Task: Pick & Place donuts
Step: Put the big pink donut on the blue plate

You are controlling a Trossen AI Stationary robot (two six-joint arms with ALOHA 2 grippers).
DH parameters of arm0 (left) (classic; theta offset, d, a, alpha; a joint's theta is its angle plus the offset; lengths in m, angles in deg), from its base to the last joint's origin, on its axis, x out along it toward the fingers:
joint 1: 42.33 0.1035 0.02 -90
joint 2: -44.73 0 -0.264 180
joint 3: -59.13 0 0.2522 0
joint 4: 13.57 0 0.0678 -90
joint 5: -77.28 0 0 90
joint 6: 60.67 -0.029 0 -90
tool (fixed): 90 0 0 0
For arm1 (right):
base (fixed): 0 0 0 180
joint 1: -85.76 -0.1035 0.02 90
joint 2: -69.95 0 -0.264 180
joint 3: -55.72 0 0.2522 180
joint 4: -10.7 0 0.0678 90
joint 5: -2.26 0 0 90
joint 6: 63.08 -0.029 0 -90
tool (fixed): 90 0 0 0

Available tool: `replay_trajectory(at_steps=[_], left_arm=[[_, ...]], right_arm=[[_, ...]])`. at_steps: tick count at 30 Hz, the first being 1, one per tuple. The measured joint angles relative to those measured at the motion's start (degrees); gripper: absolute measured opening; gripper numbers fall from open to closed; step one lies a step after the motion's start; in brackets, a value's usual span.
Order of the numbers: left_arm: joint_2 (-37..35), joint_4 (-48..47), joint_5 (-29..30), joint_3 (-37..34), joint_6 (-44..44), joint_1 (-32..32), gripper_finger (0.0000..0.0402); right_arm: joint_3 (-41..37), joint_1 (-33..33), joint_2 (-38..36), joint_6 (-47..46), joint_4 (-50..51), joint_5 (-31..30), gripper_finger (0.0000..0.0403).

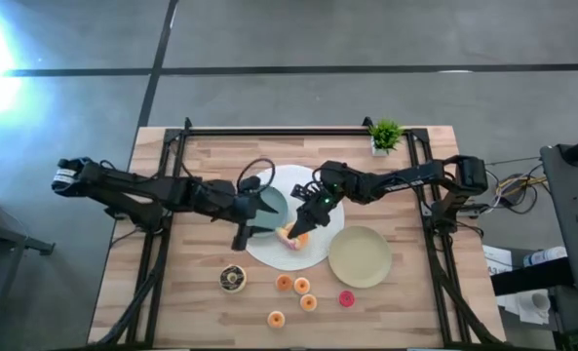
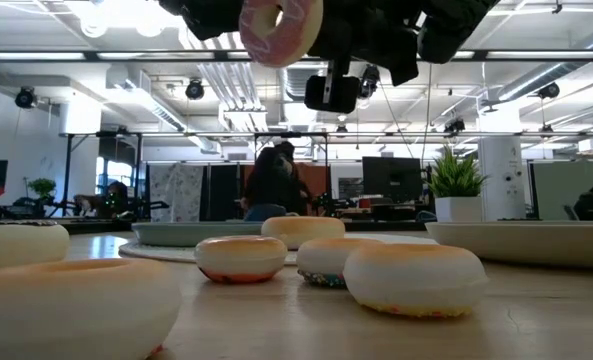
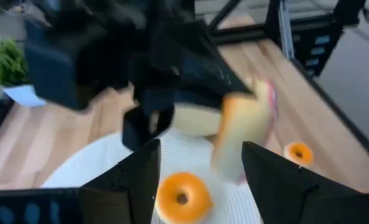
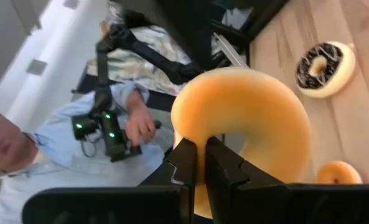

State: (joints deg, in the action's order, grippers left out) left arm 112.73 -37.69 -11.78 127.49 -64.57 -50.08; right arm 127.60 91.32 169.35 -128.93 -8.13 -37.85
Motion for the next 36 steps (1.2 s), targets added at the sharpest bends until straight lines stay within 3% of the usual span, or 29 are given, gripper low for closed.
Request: replay_trajectory(at_steps=[7, 23, 31, 36], left_arm=[[2.06, -0.70, -8.80, 0.64, 2.04, 0.36, 0.0200], [5.39, 3.50, -11.85, 0.66, 6.20, 0.44, 0.0190], [5.31, 2.71, -11.36, 0.53, 7.43, 0.52, 0.0083], [5.29, 1.91, -11.36, 0.53, 7.56, 0.52, 0.0011]], right_arm=[[1.10, 0.09, 0.00, 1.59, 1.15, 1.59, 0.0013], [1.65, 0.20, 0.00, 4.69, 2.85, 2.43, 0.0013], [1.65, 1.50, 0.00, 2.33, 2.85, -0.57, 0.0014], [1.65, 1.68, 0.00, -0.81, 2.82, -1.16, 0.0058]])
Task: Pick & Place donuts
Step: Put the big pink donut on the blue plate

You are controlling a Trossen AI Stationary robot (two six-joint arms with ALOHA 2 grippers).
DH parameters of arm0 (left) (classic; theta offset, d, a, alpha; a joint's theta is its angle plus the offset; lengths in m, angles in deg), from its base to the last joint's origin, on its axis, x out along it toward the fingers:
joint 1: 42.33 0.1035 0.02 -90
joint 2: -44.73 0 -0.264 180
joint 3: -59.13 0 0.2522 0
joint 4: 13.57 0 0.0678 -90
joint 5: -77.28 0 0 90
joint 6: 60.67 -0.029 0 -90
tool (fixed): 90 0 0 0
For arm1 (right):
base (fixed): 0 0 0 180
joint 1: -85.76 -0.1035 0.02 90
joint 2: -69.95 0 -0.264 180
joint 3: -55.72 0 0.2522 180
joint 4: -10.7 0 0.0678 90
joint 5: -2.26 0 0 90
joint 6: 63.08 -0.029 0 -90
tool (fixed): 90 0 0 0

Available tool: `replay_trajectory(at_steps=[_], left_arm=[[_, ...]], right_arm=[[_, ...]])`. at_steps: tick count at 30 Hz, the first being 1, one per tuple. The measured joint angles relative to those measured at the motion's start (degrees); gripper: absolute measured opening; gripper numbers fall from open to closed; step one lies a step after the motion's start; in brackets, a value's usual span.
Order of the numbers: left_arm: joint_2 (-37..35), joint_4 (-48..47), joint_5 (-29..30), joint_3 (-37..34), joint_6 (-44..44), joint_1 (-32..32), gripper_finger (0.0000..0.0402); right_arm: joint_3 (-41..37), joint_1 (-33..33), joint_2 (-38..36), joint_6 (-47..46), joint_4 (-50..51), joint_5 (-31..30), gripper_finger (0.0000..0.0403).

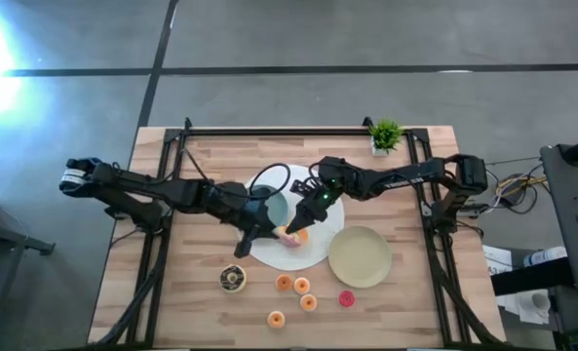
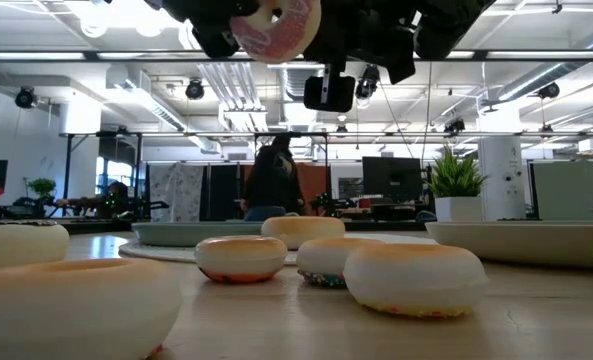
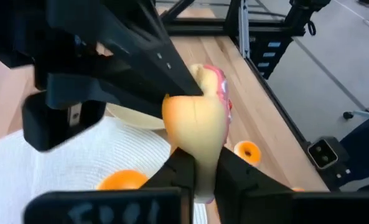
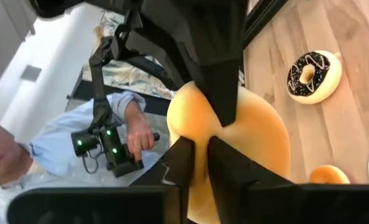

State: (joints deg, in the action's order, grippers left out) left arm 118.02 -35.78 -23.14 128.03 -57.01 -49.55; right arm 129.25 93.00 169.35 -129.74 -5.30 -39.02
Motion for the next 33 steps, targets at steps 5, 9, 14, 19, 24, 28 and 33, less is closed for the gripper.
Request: replay_trajectory(at_steps=[5, 9, 14, 19, 24, 28, 33], left_arm=[[-0.02, -5.70, 1.00, 0.00, 1.38, 0.00, 0.0009], [-0.40, -14.63, 2.81, 0.00, 6.36, 0.01, 0.0008], [-1.38, -23.58, 5.57, -1.26, 15.47, 0.37, 0.0008], [-3.75, -23.50, 0.39, -7.89, 27.74, 4.62, 0.0007], [-4.85, -10.80, -9.10, -14.44, 36.53, 12.90, 0.0007], [-4.77, -4.79, -11.31, -17.43, 42.14, 20.90, 0.0007], [-3.73, -5.04, -16.51, -20.37, 44.73, 27.89, 0.0007]], right_arm=[[0.00, 0.18, 0.00, -0.76, 2.24, -1.11, 0.0139], [0.00, 0.60, 0.00, -0.40, 5.98, -1.14, 0.0202], [-0.02, 1.16, -1.92, 5.14, 11.50, -7.02, 0.0242], [-0.02, 1.16, -7.82, 16.55, 25.11, -20.24, 0.0243], [-0.04, 1.25, -13.49, 23.90, 37.24, -30.29, 0.0234], [-0.04, 1.29, -15.38, 25.77, 40.56, -32.73, 0.0230], [-0.19, 1.33, -15.91, 25.93, 40.68, -34.04, 0.0230]])
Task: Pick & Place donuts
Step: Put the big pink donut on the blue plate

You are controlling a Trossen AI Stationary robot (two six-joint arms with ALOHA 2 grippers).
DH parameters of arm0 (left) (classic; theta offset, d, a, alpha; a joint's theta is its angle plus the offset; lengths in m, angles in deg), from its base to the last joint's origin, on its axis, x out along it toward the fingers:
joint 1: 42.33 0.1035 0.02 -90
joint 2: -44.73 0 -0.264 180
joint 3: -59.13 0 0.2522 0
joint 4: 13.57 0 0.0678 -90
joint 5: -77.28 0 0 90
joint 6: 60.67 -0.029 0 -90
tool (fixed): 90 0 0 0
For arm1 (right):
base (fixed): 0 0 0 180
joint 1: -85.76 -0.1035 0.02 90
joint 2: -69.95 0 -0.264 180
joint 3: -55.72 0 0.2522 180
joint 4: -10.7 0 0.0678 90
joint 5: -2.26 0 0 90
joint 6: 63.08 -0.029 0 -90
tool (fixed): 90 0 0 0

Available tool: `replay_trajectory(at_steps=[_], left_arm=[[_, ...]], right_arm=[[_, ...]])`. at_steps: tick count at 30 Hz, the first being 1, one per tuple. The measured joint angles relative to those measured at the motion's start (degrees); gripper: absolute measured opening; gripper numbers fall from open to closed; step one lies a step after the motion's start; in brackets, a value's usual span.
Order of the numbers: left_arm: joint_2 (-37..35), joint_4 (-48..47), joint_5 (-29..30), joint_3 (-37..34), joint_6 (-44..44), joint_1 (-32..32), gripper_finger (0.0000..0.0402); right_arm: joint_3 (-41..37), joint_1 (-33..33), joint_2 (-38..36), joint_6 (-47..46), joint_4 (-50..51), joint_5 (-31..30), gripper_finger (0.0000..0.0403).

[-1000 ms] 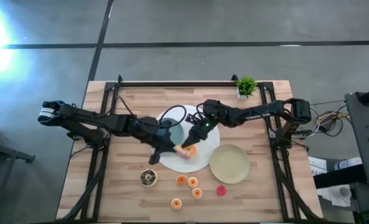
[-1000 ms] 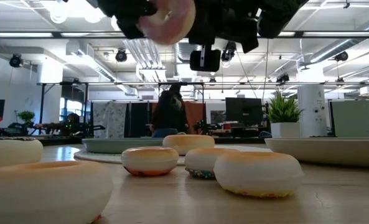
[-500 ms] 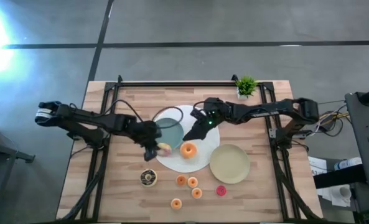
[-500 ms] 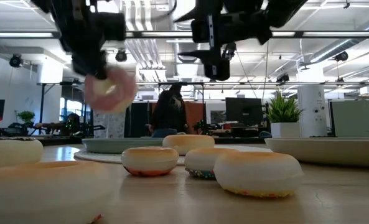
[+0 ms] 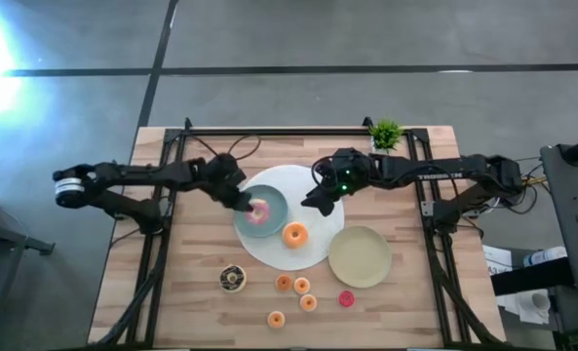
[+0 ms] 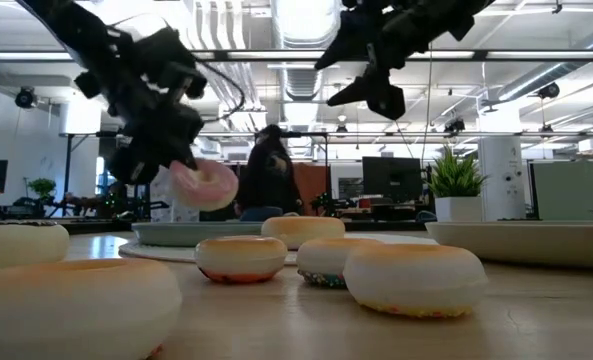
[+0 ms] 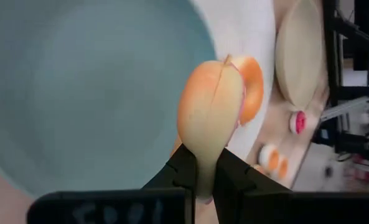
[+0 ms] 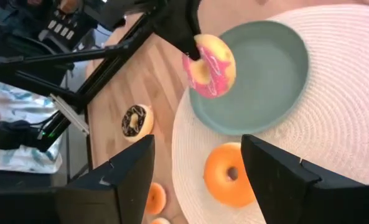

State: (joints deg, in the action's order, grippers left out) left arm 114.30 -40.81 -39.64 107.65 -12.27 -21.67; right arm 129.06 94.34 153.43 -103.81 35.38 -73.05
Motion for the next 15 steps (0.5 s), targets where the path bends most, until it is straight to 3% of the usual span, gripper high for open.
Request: replay_trajectory(at_steps=[3, 7, 11, 15], left_arm=[[1.61, 1.86, -5.81, -1.29, 1.69, 1.71, 0.0007], [4.20, 2.49, -6.67, -2.21, 2.56, 1.73, 0.0007], [6.48, 2.26, -2.85, -2.08, 1.58, 1.73, 0.0010], [7.80, 1.77, 2.21, -0.95, 1.40, 1.49, 0.0041]], right_arm=[[-0.18, -0.07, 0.23, -0.02, 0.03, -0.18, 0.0230], [-0.61, -0.04, 0.39, -0.02, 0.11, -1.70, 0.0230], [-0.75, 0.00, 0.39, -0.07, 0.02, -2.96, 0.0230], [-0.77, 0.00, 0.63, -0.65, -0.10, -2.94, 0.0230]])
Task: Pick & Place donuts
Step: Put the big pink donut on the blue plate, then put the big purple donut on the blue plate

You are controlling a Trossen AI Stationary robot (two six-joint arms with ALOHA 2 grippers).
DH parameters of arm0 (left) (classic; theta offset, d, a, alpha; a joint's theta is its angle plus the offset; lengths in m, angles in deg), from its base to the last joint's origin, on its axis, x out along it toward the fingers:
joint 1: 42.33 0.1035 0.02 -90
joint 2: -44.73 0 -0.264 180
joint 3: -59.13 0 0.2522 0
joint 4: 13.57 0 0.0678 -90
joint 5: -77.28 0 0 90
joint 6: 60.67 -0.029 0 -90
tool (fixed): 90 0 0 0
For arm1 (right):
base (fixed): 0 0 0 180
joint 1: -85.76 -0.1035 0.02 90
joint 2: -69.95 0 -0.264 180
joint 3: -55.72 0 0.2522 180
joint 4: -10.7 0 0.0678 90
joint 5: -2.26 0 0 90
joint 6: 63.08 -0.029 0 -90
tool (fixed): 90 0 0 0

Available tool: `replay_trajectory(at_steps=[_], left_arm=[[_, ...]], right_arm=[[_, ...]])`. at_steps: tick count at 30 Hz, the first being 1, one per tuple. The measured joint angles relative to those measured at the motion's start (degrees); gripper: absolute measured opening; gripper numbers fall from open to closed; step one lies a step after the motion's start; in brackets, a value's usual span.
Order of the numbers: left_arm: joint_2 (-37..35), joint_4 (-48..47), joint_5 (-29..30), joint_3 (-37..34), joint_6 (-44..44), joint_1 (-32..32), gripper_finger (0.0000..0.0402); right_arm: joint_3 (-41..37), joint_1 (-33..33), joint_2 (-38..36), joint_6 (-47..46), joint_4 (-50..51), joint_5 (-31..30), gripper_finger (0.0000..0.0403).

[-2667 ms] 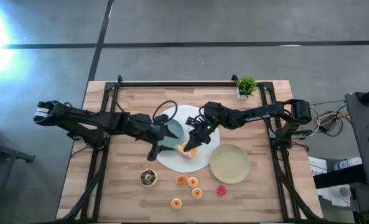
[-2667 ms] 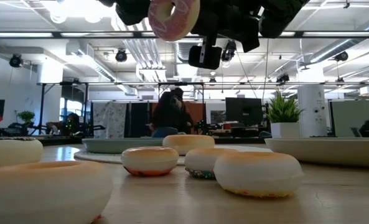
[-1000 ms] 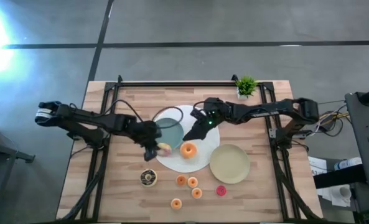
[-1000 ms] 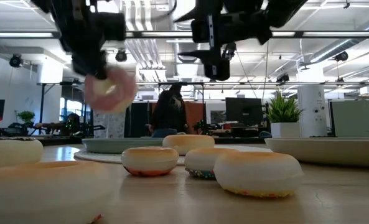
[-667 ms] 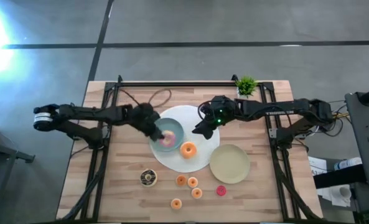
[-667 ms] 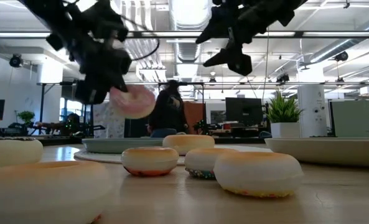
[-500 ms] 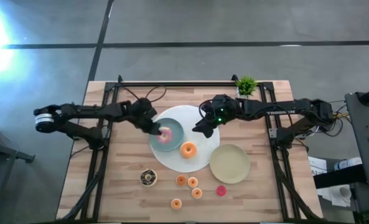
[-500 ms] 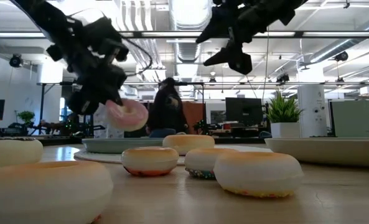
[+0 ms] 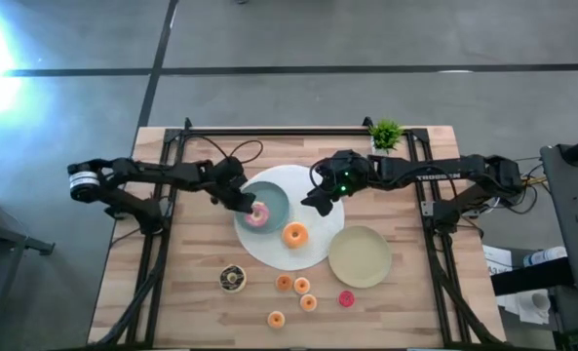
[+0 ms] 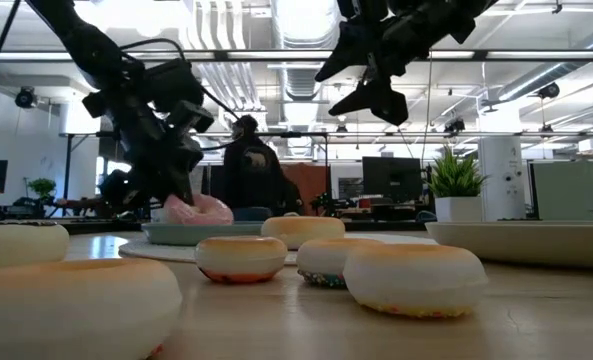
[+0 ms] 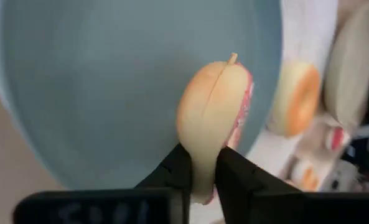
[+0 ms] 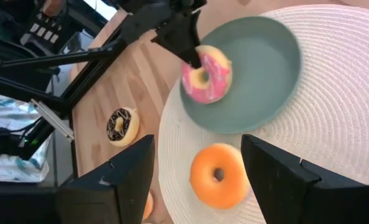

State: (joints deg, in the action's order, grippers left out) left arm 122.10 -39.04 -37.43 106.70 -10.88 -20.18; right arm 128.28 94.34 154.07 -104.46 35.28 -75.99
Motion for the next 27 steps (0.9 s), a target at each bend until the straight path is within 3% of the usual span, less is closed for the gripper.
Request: replay_trajectory(at_steps=[10, 17, 27], left_arm=[[-0.12, -3.82, 4.15, 1.31, -1.65, -0.09, 0.0142], [-3.34, -3.95, 4.65, 1.47, 0.24, -0.07, 0.0151], [-4.27, -10.28, 17.65, 1.59, -0.85, -0.04, 0.0151]], right_arm=[[-0.02, -0.04, 0.37, -0.64, 0.95, 0.09, 0.0230], [-0.02, -0.04, 0.37, -0.64, 0.88, 0.19, 0.0230], [-0.02, -0.04, 0.37, -1.21, 0.73, 0.22, 0.0230]])
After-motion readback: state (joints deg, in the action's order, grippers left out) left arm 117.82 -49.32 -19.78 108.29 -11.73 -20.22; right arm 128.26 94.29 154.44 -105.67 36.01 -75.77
